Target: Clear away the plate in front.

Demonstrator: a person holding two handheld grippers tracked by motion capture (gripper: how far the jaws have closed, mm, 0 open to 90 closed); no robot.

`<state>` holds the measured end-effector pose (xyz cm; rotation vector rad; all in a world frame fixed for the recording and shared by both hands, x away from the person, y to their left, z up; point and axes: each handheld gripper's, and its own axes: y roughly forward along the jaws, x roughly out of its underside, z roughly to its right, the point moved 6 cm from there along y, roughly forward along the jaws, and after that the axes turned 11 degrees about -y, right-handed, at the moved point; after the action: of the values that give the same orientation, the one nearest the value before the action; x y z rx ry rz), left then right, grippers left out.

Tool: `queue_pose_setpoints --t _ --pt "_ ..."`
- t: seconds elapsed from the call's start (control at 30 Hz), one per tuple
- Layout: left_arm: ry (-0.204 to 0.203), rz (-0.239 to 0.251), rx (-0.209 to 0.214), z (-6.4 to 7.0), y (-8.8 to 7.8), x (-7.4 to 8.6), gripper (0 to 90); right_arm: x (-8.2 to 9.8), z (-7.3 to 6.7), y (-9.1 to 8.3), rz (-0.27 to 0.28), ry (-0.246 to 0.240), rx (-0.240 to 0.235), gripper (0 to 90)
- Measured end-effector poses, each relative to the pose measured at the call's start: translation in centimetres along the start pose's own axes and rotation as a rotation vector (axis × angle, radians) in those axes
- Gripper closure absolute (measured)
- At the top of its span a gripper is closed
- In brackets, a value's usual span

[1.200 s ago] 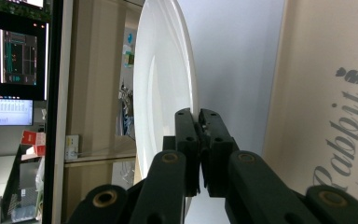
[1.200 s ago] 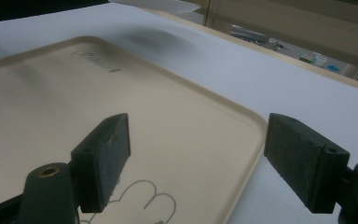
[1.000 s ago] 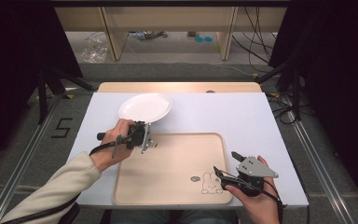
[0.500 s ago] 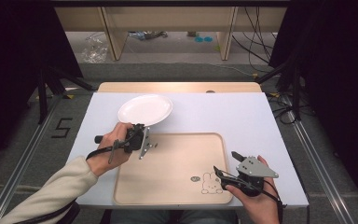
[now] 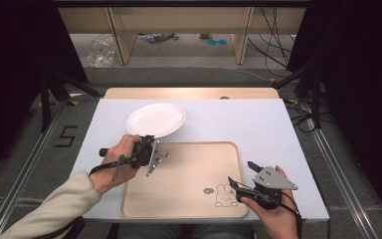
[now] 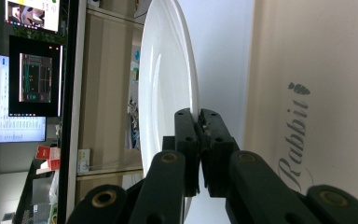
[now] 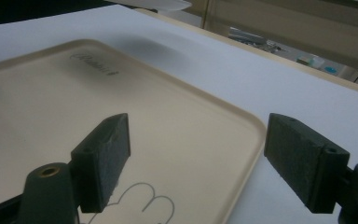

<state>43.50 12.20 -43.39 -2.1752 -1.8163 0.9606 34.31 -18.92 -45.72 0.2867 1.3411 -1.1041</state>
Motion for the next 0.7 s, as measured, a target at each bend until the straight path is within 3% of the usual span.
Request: queue_pose_setpoints --t 0.7 --pt "0.018 0.054 0.002 0.9 -2.1 -1.4 86.0 0.0 0.2 0.1 0.012 -0.01 0.012 23.6"
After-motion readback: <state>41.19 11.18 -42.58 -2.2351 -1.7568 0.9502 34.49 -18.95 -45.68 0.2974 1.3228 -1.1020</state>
